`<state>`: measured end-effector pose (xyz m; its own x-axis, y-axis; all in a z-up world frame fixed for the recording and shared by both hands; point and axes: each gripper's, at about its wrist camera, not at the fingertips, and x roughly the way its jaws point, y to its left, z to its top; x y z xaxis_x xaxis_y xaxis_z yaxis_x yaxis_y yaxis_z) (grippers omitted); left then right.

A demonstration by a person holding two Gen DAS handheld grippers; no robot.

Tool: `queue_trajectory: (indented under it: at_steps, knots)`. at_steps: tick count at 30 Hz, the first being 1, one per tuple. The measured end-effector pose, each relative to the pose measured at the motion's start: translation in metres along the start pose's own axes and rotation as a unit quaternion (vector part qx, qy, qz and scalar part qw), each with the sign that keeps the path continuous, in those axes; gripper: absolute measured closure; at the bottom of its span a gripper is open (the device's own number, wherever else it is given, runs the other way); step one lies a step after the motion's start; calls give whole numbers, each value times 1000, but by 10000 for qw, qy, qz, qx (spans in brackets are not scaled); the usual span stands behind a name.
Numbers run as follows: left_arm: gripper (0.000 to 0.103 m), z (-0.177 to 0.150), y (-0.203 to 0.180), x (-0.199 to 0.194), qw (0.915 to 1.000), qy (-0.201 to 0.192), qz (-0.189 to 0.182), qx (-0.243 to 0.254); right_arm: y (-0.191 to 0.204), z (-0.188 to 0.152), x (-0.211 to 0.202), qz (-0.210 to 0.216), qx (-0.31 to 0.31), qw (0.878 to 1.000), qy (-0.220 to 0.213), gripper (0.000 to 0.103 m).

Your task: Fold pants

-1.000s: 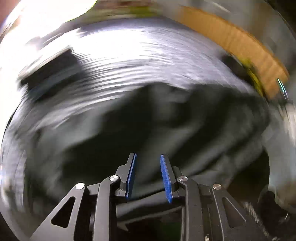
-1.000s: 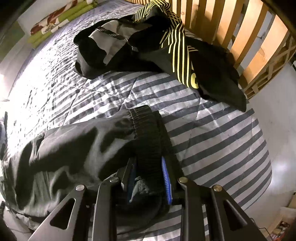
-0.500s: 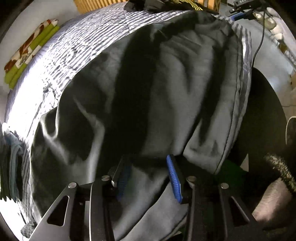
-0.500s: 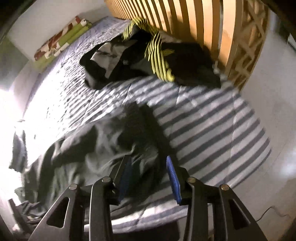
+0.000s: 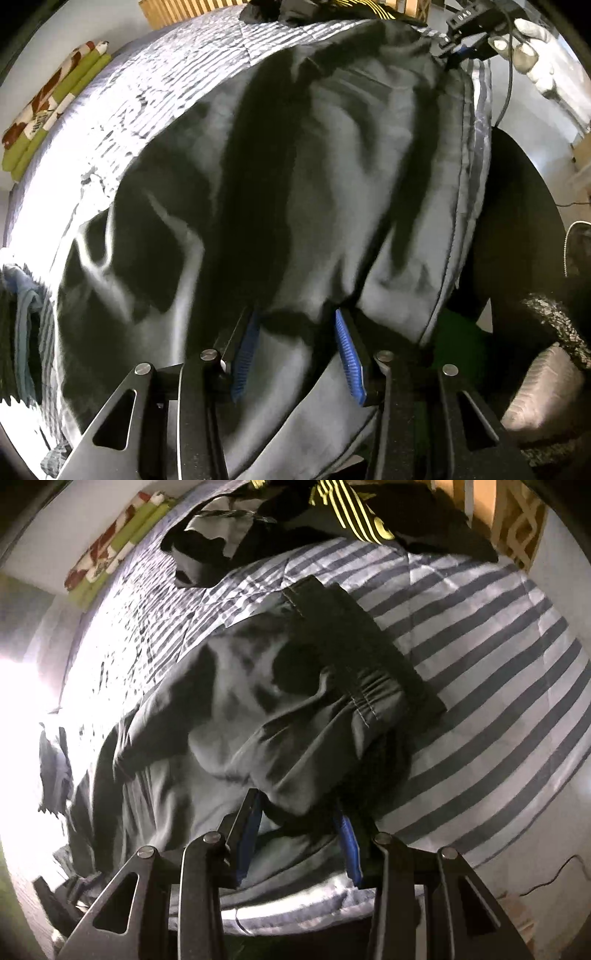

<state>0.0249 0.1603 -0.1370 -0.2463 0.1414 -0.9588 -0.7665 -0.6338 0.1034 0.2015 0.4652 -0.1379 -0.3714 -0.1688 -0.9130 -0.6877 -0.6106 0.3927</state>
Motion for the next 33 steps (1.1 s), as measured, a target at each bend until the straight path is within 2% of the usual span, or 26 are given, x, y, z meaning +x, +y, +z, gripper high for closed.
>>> queue_trajectory:
  at_steps: [1, 2, 3, 4, 5, 10, 11, 12, 13, 14, 16, 17, 18, 20, 21, 24, 28, 33]
  knots:
    - [70, 0, -2, 1, 10000, -4, -47, 41, -2, 1, 2, 77, 78, 9999, -1, 67]
    - [89, -1, -4, 1, 9999, 14, -109, 55, -4, 4, 3, 149, 165, 9998, 5, 67]
    - [95, 2, -2, 2, 9999, 25, -156, 40, -5, 6, 3, 184, 224, 9996, -7, 74]
    - [97, 1, -2, 0, 9998, -18, -187, 31, -5, 8, 1, 162, 262, 9995, -67, 87]
    - [99, 0, -1, -4, 9997, -76, -215, 4, -3, 9, -1, 129, 254, 9995, -106, 92]
    - [99, -4, 5, -11, 9992, -94, -365, -126, 7, 12, -14, -2, 32, 9996, -295, 98]
    - [88, -5, 3, -9, 9991, -22, -392, -127, 7, 13, -15, -10, 3, 9995, -304, 98]
    - [67, -5, 2, -8, 9991, 11, -415, -128, 8, 13, -15, -9, -16, 9995, -315, 98]
    - [58, -5, 2, -7, 9992, -30, -380, -114, 7, 12, -16, -3, -24, 9995, -316, 98]
    - [55, -5, 1, -6, 9994, -102, -304, -94, 6, 12, -15, -11, -6, 9995, -301, 97]
    - [57, -5, 0, -2, 9995, -58, -300, -69, 0, 12, -12, -6, 103, 9997, -235, 92]
    - [67, -4, -2, 0, 9994, -62, -325, -32, -1, 12, -9, 3, 137, 9997, -192, 91]
    - [84, -4, -3, 2, 9994, -48, -328, -1, -4, 12, -7, -5, 175, 9997, -151, 88]
    - [98, -2, -2, 4, 9994, 17, -331, -30, -6, 12, -1, 26, 205, 9997, -103, 88]
    - [101, -2, -2, 3, 9993, 5, -361, -60, -6, 13, 0, 49, 192, 9997, -108, 90]
    - [102, -1, 5, -10, 9984, -132, -506, -226, -2, 17, -8, 44, 176, 9995, -251, 100]
    - [102, 0, 15, -35, 9975, -447, -380, -398, 9, 22, -32, 32, -21, 9987, -513, 102]
    - [102, -4, 7, -58, 9954, -608, -677, -314, 14, 18, -55, 19, -203, 9972, -717, 102]
